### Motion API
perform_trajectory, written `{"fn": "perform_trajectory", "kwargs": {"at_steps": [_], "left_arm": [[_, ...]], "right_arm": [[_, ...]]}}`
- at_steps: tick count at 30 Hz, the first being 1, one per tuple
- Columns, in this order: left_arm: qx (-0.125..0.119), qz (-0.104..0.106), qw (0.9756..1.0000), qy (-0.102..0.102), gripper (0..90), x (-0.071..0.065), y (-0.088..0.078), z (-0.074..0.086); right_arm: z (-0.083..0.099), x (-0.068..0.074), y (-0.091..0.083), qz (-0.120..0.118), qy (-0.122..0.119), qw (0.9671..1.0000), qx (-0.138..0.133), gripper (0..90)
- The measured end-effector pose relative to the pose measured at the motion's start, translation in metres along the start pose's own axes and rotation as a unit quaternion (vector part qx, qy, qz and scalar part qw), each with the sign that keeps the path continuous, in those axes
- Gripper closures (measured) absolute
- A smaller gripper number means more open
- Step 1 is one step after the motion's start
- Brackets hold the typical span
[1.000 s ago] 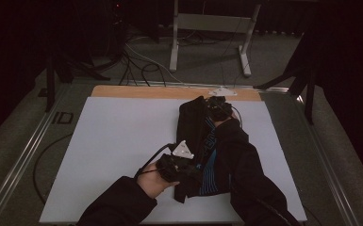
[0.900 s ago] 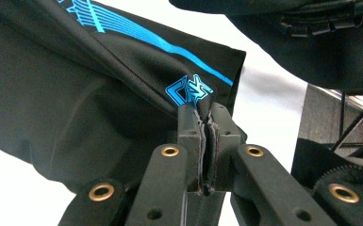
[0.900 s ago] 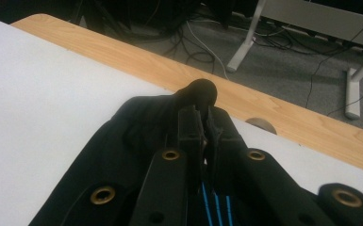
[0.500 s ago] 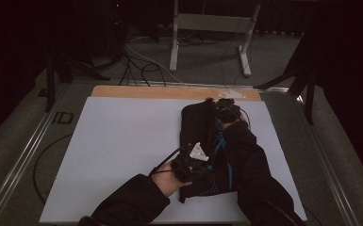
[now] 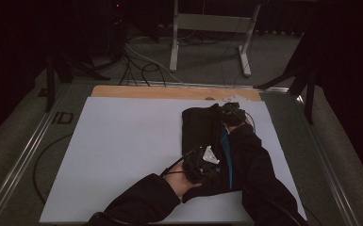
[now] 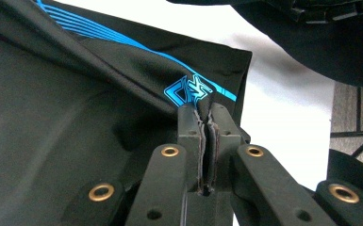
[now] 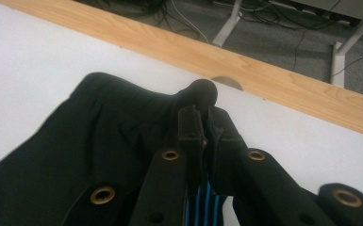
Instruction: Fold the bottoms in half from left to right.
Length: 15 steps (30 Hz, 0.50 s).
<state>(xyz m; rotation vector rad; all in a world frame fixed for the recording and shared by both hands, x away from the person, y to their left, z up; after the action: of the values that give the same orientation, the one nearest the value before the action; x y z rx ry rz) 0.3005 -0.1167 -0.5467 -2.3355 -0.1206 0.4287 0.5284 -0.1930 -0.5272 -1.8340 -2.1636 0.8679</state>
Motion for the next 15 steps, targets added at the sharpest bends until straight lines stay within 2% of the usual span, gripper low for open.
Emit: {"fn": "perform_trajectory", "kwargs": {"at_steps": [15], "left_arm": [[0.005, -0.005, 0.9999, 0.012, 87.2, 0.002, 0.015, -0.007]], "right_arm": [[0.016, -0.006, 0.018, 0.006, -0.007, 0.9999, 0.014, 85.7]]}}
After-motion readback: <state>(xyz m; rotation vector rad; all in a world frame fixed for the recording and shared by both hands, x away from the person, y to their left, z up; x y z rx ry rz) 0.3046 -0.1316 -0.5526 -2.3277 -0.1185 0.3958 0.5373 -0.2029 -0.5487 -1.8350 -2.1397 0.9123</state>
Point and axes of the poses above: each handheld gripper's, and its own axes: y roughly forward along the jaws, z roughly out of its underside, x roughly to its left, the point moved 10 cm from there along y, roughly forward along the jaws, and after that the axes turned 13 degrees about z, right-handed, at the moved point
